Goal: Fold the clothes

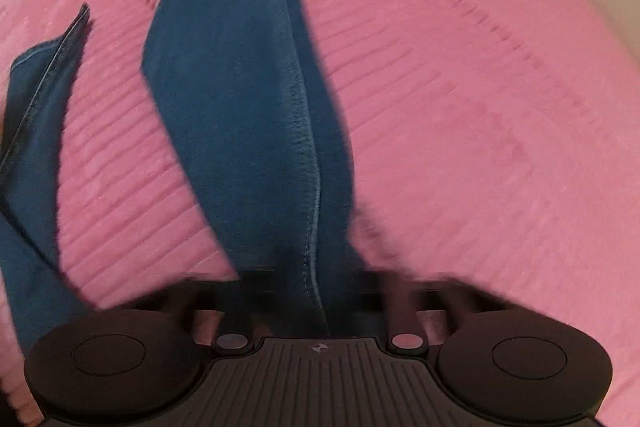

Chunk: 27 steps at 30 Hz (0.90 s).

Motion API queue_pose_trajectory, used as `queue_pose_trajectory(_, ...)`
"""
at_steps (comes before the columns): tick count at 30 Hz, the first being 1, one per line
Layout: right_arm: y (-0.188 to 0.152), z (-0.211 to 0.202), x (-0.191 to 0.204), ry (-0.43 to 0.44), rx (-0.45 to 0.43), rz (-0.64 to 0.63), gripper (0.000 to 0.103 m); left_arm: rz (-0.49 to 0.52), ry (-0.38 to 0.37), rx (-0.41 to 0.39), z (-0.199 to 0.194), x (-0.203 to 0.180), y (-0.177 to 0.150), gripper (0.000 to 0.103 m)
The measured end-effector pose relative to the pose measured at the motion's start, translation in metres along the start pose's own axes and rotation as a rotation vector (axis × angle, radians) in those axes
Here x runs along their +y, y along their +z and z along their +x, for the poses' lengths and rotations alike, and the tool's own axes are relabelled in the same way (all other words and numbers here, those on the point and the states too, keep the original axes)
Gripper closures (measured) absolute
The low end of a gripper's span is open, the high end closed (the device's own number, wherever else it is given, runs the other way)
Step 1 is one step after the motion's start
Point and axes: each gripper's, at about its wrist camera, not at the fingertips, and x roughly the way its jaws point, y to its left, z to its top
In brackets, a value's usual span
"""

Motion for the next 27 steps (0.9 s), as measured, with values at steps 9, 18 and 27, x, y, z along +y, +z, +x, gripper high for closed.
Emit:
queue_pose_trajectory(9, -0.057, -0.161, 0.085, 0.182, -0.120, -0.022, 0.101, 0.106, -0.012, 0.005, 0.014, 0.019, -0.031, 0.003)
queue_pose_trajectory(18, -0.155, -0.127, 0.184, 0.284, 0.178, 0.000, 0.102, 0.404, -0.081, -0.066, 0.053, 0.009, -0.032, 0.007)
queue_pose_trajectory(27, -0.179, -0.092, 0.204, 0.207, 0.263, 0.171, 0.102, 0.602, -0.149, -0.086, 0.104, 0.011, -0.020, 0.093)
